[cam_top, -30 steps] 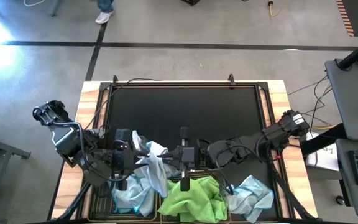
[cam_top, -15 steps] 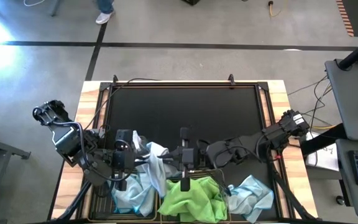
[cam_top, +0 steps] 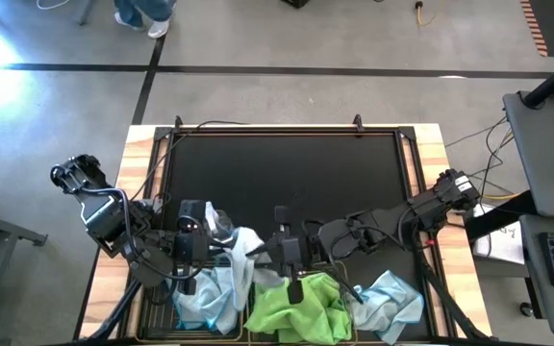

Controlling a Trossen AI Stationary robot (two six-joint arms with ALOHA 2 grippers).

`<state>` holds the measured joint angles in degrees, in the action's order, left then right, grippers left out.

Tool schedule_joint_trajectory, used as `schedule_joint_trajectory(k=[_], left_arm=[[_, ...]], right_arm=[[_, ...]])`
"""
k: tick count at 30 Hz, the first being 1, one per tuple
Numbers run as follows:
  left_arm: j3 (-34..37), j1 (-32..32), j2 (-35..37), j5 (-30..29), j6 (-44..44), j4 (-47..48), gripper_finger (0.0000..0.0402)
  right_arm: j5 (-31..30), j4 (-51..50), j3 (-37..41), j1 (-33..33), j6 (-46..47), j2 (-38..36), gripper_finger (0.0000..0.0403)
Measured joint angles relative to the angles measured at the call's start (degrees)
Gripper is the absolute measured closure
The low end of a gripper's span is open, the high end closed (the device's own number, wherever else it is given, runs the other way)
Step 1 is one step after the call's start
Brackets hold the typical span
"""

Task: Sort microfiber towel by color & place in baskets
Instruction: Put the white microfiber cloth into the left wire basket

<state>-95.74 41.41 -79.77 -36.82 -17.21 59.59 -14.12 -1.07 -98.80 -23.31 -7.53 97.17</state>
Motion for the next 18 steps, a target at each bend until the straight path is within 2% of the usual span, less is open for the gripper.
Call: schedule_joint_trajectory(k=[6,9,14,18], left_arm=[[0.00,0.00,0.02,0.20,-0.33,0.02,0.0401],[0.00,0.00,0.43,3.23,-1.49,0.09,0.0401],[-2.09,0.14,1.22,10.66,-6.40,0.73,0.0402],[-7.24,1.10,1.22,14.09,-10.01,2.95,0.0402]], right_arm=[[-0.17,-4.05,0.00,-0.04,0.01,-0.20,0.0256],[-2.69,-10.18,0.02,-0.04,0.00,-1.00,0.0235],[-8.47,-18.79,0.02,-0.07,1.07,-3.36,0.0226],[-9.92,-23.01,0.02,-0.04,5.87,-5.66,0.0231]])
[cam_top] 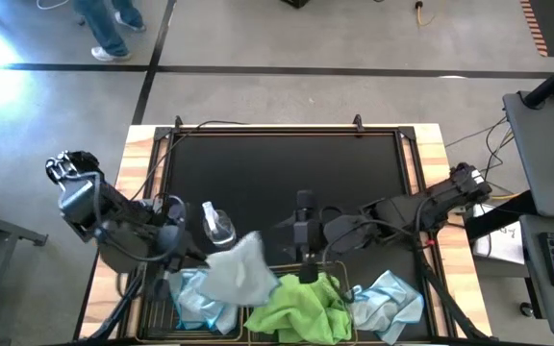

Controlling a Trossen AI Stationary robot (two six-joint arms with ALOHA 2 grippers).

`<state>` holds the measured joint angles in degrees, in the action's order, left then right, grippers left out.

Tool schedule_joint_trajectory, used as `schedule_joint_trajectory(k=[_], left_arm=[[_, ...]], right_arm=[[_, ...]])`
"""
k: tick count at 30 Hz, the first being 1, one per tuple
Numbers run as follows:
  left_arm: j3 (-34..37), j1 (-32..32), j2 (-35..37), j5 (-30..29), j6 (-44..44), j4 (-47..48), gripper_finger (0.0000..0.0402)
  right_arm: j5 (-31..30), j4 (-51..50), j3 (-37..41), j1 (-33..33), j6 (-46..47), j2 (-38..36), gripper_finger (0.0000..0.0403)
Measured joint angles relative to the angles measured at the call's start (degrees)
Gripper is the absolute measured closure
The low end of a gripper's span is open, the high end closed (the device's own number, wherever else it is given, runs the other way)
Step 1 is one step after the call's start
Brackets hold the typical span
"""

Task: Sort microfiber towel by color & place in baskets
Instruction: Put the white microfiber cloth into the left wire basket

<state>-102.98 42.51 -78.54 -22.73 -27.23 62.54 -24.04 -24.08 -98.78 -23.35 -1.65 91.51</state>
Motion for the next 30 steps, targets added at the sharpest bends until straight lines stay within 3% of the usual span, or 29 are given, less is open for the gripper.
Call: schedule_joint_trajectory(k=[10,14,24,30], left_arm=[[-8.87,3.30,0.02,3.39,-13.66,15.23,0.0402],[-9.94,4.39,0.02,3.68,-16.63,15.96,0.0402],[-10.80,6.56,-0.01,15.50,-21.54,16.61,0.0402],[-10.99,9.95,0.00,15.91,-20.74,19.20,0.0401]], right_arm=[[-0.03,-10.64,0.00,0.00,11.28,-2.32,0.0252],[-0.03,-14.93,0.00,0.00,15.04,-2.24,0.0259],[-0.02,-19.49,0.00,0.00,20.59,-2.15,0.0270],[-0.01,-19.98,0.00,-0.13,21.64,-2.15,0.0269]])
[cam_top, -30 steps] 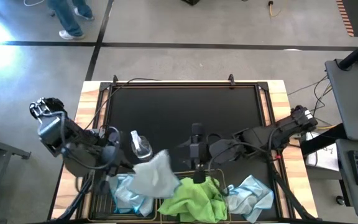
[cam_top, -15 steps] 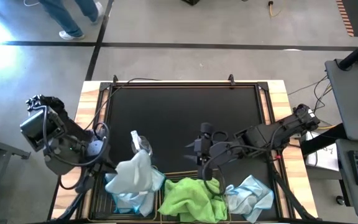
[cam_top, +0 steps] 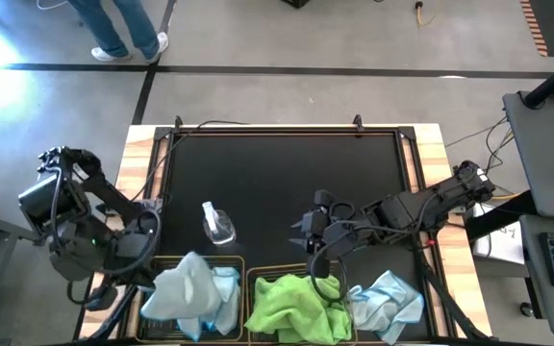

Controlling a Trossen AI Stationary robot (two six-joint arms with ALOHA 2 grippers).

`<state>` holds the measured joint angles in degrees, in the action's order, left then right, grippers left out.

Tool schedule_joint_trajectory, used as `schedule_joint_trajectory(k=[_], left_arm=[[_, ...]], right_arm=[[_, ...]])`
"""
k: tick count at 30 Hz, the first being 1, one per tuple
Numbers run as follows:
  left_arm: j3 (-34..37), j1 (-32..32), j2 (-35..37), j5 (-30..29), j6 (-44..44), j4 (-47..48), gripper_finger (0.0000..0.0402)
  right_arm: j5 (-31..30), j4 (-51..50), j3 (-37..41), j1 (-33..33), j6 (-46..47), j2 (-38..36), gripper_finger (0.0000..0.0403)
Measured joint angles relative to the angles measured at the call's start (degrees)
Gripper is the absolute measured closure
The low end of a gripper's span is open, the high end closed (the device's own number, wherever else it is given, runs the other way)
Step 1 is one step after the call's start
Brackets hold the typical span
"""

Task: Sort microfiber towel by color & place in baskets
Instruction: Put the white microfiber cloth into the left wire basket

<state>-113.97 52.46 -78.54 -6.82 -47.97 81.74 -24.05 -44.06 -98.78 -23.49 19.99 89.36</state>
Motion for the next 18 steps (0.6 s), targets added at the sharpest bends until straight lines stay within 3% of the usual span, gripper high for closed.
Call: schedule_joint_trajectory(k=[8,18], left_arm=[[5.87,2.52,-0.20,-2.75,4.71,0.67,0.0401],[15.25,2.50,-0.86,-2.75,1.90,-0.48,0.0401]], right_arm=[[0.01,-2.77,0.00,0.00,0.00,0.02,0.0276],[0.11,-4.92,0.00,-0.26,3.46,0.04,0.0278]])
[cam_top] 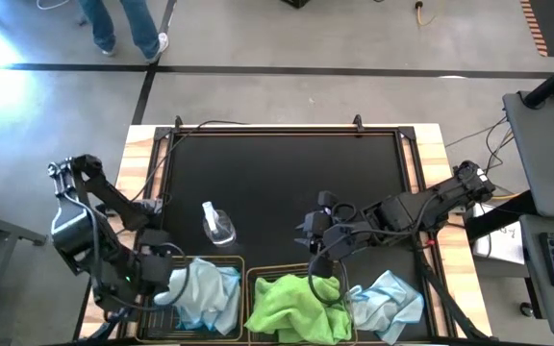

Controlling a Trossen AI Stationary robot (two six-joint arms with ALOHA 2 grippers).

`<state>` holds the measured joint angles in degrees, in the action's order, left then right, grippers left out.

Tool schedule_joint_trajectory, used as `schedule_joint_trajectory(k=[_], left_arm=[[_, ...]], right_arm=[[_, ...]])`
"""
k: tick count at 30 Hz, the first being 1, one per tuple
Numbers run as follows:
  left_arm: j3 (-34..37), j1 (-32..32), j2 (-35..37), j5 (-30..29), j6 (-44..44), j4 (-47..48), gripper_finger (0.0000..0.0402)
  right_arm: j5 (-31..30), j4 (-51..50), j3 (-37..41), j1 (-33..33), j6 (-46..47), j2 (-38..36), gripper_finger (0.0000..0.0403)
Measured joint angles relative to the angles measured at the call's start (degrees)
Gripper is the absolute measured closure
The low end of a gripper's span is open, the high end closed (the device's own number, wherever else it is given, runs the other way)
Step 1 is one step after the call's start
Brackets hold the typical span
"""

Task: Sort microfiber towel by color & place in baskets
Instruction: Put the white microfiber cloth into the left wire basket

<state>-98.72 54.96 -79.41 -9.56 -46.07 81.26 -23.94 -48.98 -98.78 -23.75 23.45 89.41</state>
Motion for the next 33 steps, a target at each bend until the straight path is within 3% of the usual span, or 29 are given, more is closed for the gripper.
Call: schedule_joint_trajectory(k=[10,22,33], left_arm=[[8.27,-0.02,-0.76,-0.41,2.82,-6.29,0.0402],[9.68,-0.97,-4.36,-6.45,12.19,-6.08,0.0402],[5.83,-2.84,-2.98,-6.56,-1.80,-5.27,0.0377]], right_arm=[[0.09,-0.49,0.89,0.00,0.16,0.07,0.0284],[0.09,-0.56,1.99,0.00,0.04,0.07,0.0289],[0.09,-0.54,1.99,0.00,-0.01,0.07,0.0282]])
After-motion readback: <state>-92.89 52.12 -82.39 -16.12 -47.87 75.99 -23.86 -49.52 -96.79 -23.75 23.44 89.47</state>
